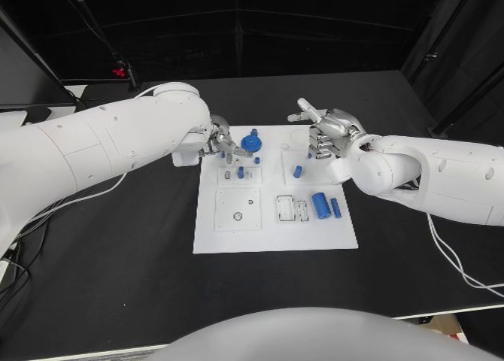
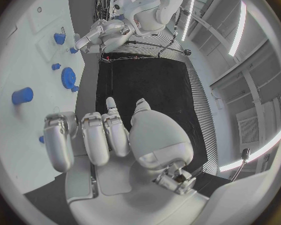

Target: Assemble the parts on the task board

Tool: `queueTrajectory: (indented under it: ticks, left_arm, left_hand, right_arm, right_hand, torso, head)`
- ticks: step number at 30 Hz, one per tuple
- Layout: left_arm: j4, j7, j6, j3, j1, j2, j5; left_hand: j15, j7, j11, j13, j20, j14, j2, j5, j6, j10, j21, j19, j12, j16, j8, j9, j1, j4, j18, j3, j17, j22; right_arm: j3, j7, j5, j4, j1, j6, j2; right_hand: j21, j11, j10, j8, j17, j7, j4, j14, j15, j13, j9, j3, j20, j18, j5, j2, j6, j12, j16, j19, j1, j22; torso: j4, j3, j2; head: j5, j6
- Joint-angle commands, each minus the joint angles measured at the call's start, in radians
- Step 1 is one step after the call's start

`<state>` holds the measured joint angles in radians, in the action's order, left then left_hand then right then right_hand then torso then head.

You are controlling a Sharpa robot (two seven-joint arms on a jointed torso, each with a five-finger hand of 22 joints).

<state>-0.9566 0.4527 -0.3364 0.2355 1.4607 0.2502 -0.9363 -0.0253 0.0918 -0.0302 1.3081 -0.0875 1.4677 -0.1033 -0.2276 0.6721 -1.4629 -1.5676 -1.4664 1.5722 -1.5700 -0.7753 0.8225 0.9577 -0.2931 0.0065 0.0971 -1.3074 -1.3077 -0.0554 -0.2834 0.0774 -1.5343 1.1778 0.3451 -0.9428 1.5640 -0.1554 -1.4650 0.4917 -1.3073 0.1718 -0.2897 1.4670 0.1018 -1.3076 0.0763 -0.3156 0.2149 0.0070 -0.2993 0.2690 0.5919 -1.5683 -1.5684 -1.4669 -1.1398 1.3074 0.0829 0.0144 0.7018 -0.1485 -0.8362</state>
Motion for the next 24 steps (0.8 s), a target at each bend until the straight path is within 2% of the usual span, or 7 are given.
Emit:
queueTrajectory:
  ticks: [1,6,12,20,24]
  left_arm:
    - [0.03,-0.014,-0.131,-0.001,0.004,-0.013,-0.011]
    - [0.062,-0.015,-0.17,-0.001,0.005,-0.032,-0.011]
    - [0.09,-0.011,-0.194,-0.001,0.005,-0.051,-0.011]
    - [0.111,-0.022,-0.191,-0.001,0.002,-0.068,-0.011]
    - [0.113,-0.02,-0.179,-0.001,0.0,-0.072,-0.011]
  left_hand:
    - [-0.003,-0.006,0.003,0.263,-0.003,0.103,-0.002,-0.03,0.004,-0.108,-0.003,-0.104,-0.001,-0.001,0.005,0.002,0.023,0.002,-0.006,0.01,-0.263,-0.263]
    - [-0.005,-0.008,0.005,0.263,-0.001,0.103,-0.007,-0.05,0.009,-0.108,-0.003,-0.104,-0.001,-0.001,0.01,0.003,0.043,0.002,-0.006,0.013,-0.263,-0.263]
    - [-0.006,-0.01,0.007,0.263,0.0,0.103,-0.014,-0.062,0.013,-0.108,-0.003,-0.104,-0.001,-0.001,0.016,0.003,0.061,0.002,-0.006,0.012,-0.263,-0.263]
    - [-0.007,-0.01,0.008,0.263,0.001,0.103,-0.02,-0.069,0.013,-0.108,-0.003,-0.104,-0.001,-0.001,0.023,0.001,0.074,0.002,-0.006,0.01,-0.263,-0.263]
    - [-0.008,-0.01,0.008,0.263,0.001,0.103,-0.031,-0.071,0.012,-0.108,-0.003,-0.104,-0.001,-0.001,0.031,-0.001,0.083,0.001,-0.006,0.008,-0.263,-0.263]
  right_arm:
    - [0.0,-0.002,-0.001,0.0,0.001,-0.002,0.003]
    - [0.0,-0.002,-0.001,0.0,0.001,-0.001,0.005]
    - [0.0,-0.005,-0.001,-0.001,0.001,-0.001,0.007]
    - [0.0,-0.008,-0.001,-0.001,0.001,0.0,0.01]
    - [0.0,-0.008,-0.001,-0.003,0.001,0.0,0.011]
  right_hand:
    - [-0.004,-0.001,-0.106,0.005,-0.263,0.057,-0.002,0.104,-0.003,-0.263,-0.001,0.003,-0.006,-0.003,-0.004,0.007,-0.01,-0.003,-0.002,-0.091,0.0,0.257]
    - [-0.004,-0.001,-0.106,0.005,-0.263,0.057,-0.002,0.104,-0.003,-0.263,-0.001,0.003,-0.006,-0.003,-0.004,0.007,-0.01,-0.003,-0.002,-0.091,0.0,0.257]
    - [-0.004,-0.001,-0.106,0.005,-0.263,0.057,-0.002,0.104,-0.003,-0.263,-0.001,0.003,-0.006,-0.003,-0.004,0.007,-0.01,-0.003,-0.002,-0.091,0.0,0.257]
    - [-0.004,-0.001,-0.106,0.005,-0.263,0.057,-0.002,0.104,-0.003,-0.263,-0.001,0.004,-0.006,-0.002,-0.004,0.008,-0.01,-0.003,-0.002,-0.09,0.0,0.257]
    - [-0.004,-0.001,-0.106,0.005,-0.263,0.057,-0.002,0.104,-0.003,-0.263,-0.001,0.004,-0.006,-0.002,-0.004,0.008,-0.01,-0.003,-0.002,-0.09,0.0,0.257]
  torso:
    - [-0.0009,0.001,0.001]
    - [0.0009,-0.0002,0.0]
    - [-0.0008,0.0005,0.0]
    - [0.0002,0.0006,0.0]
    - [-0.0001,0.0004,0.0]
  head:
    - [0.0,0.002]
    - [0.001,0.001]
    - [0.008,0.008]
    - [0.018,0.021]
    - [0.022,0.026]
